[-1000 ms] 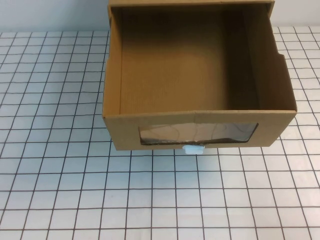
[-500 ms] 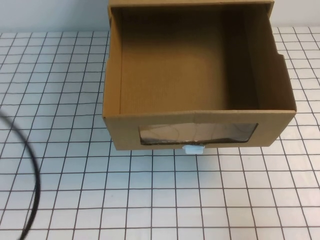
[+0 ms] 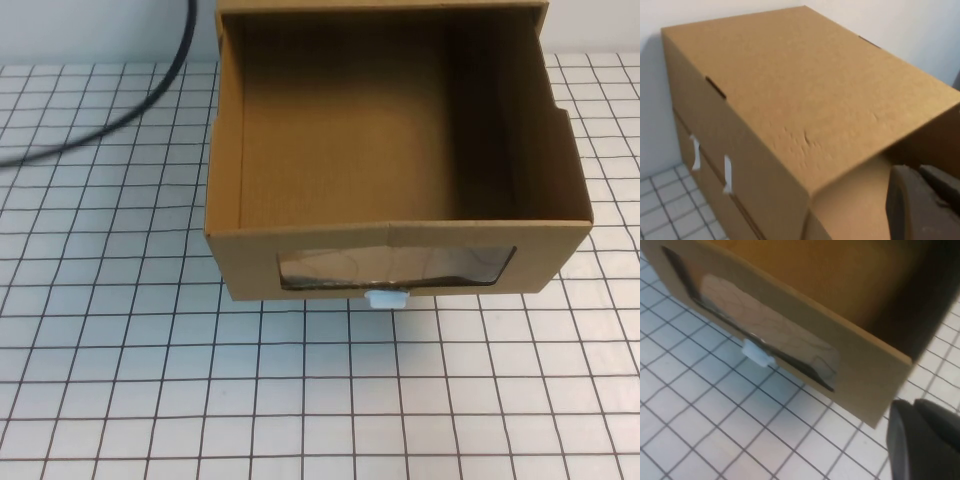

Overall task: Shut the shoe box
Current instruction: Press the shoe box with left arm

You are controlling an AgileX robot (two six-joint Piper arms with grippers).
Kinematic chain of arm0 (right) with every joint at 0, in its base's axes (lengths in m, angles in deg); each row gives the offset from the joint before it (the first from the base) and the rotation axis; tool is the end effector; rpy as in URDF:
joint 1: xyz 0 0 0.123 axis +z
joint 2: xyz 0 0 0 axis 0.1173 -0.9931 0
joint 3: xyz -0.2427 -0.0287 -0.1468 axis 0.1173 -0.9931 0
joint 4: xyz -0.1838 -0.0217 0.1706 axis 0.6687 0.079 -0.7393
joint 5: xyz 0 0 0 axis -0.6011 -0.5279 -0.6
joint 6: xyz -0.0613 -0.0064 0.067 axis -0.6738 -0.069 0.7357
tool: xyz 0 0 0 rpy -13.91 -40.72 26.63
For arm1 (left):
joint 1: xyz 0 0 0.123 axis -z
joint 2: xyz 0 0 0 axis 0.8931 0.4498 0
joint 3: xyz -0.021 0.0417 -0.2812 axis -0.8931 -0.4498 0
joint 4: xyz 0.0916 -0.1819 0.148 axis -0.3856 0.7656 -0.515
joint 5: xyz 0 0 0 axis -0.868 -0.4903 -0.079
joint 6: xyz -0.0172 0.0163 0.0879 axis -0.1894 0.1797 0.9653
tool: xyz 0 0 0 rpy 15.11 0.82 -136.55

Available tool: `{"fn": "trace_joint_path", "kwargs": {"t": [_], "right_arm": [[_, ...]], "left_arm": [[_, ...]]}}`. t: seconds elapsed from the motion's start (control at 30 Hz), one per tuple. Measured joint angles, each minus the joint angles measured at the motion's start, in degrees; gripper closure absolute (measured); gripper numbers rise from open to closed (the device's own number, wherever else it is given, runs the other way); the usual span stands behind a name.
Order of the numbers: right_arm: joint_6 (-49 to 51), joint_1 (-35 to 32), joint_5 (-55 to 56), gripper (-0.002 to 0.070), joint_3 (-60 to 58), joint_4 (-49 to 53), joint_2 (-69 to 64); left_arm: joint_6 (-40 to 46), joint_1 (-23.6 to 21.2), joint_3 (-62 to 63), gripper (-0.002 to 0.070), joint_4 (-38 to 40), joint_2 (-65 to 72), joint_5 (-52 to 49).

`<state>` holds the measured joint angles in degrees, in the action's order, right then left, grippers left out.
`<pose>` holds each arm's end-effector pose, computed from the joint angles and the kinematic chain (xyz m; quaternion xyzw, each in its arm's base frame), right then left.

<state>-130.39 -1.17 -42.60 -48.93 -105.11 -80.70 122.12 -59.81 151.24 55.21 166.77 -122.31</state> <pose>0.1302 0.0537 0.3322 -0.2876 0.8046 0.1449 0.4989 0.2826 -0.0698 0.4688 0.2531 0.7631 -0.2251 0.5504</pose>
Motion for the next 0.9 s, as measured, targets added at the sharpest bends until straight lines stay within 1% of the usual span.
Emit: {"fn": "trace_joint_path", "kwargs": {"t": [0.13, 0.3, 0.37, 0.5, 0.6, 0.73, 0.9], "right_arm": [[-6.0, 0.0, -4.0, 0.0689, 4.1, -5.1, -3.6], [-8.2, 0.0, -8.4, 0.0689, 7.9, -5.8, -9.6], [-8.6, 1.0, -9.9, 0.0689, 9.3, -5.8, -12.0], [-10.6, 5.9, -11.1, 0.0689, 12.4, -5.3, -15.8], [-11.0, 10.3, -10.9, 0.0689, 15.0, -4.5, -18.3], [-11.2, 16.2, -10.5, 0.0689, 18.0, -2.2, -21.7], [-9.9, 23.1, -10.4, 0.0689, 22.2, 4.1, -26.2]], "left_arm": [[1.0, 1.3, 10.2, 0.0677, 0.6, 9.2, -1.5], [1.2, 4.7, 23.0, 0.0677, 3.2, 19.9, -1.6], [1.2, 6.5, 27.2, 0.0677, 3.7, 24.1, -1.6], [-1.0, 9.5, 35.1, 0.0677, 4.0, 32.0, -1.6], [-2.4, 10.8, 40.0, 0.0677, 4.1, 37.4, -1.6], [-4.7, 11.8, 45.4, 0.0677, 4.1, 43.5, -1.6], [-7.3, 11.8, 48.4, 0.0677, 4.0, 48.3, -1.1]]}}
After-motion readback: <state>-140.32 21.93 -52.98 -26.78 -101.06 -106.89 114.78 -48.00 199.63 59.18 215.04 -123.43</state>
